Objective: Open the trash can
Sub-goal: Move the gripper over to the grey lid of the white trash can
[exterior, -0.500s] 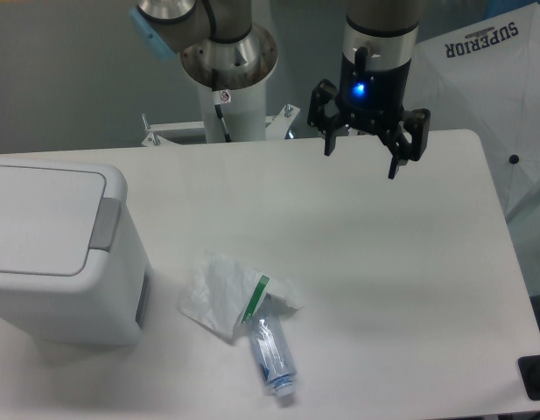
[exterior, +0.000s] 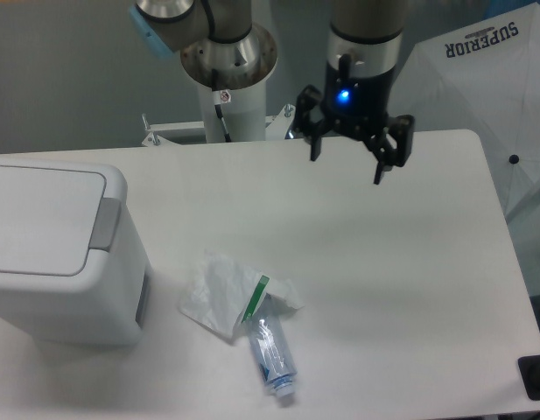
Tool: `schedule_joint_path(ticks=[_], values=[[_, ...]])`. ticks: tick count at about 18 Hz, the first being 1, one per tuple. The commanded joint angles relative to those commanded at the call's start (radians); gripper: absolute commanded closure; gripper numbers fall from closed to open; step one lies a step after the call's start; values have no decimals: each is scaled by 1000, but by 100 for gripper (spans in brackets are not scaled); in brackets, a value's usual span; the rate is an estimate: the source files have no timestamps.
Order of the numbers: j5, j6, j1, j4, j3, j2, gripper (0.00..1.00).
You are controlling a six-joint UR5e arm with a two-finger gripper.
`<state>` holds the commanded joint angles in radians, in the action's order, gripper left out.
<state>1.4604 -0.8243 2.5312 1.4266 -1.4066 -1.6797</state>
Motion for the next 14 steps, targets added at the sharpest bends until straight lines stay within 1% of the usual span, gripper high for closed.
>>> schedule_joint_path(ticks=[6,7,9,11,12,14], values=[[-2,201,-101,0,-9,5,0],[5,246,-130,0,-20,3,0],[0,344,-158,-2,-26,-6,0],[-3,384,-201,-3,-23,-11,0],[-24,396,-207,-24,-23,-12,0],[-125,482,-210,-108,-32,-15,0]])
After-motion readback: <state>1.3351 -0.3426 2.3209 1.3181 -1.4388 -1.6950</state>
